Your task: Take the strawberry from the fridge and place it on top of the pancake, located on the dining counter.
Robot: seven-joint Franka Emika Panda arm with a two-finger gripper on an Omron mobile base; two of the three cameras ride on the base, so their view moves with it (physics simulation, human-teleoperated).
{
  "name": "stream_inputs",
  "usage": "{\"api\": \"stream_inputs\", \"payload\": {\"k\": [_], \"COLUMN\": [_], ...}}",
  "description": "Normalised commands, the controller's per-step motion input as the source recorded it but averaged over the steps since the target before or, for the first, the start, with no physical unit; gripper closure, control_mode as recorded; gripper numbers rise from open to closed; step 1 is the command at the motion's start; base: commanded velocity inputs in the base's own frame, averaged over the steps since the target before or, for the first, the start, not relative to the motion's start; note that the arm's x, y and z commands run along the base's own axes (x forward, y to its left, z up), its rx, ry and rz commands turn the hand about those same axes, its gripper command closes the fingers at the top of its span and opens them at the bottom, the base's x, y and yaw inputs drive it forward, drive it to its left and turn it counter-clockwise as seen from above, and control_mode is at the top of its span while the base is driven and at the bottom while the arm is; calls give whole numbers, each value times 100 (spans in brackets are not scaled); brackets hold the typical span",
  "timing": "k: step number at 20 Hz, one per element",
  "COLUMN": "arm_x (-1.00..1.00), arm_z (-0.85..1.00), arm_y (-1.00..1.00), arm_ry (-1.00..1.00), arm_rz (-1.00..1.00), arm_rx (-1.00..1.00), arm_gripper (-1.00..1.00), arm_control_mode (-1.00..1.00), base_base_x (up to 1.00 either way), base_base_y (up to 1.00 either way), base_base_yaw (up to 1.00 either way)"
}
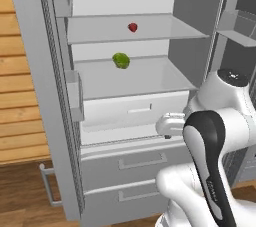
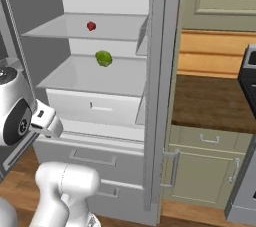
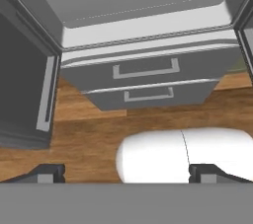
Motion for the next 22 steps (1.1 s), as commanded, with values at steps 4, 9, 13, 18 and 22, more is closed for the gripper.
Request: {"api": "stream_inputs", "payload": {"k": [4,9,13,18,22], "arm_x": [0,0,0,0,0], "arm_z": [0,0,0,0,0], "arm_y": [0,0,0,0,0], "arm_ry": [0,0,0,0,0], "arm_rz": [0,0,0,0,0], "arm_rx": [0,0,0,0,0], "arm_gripper": [-100,-100,-100,-100,-100], "arm_control_mode": [100,100,100,100,100], "base_base_x": [72,62,29,62,71], "base_base_y": [40,15,-35,0,1], "base_base_yaw": [-1,-1,0,-1,0]}}
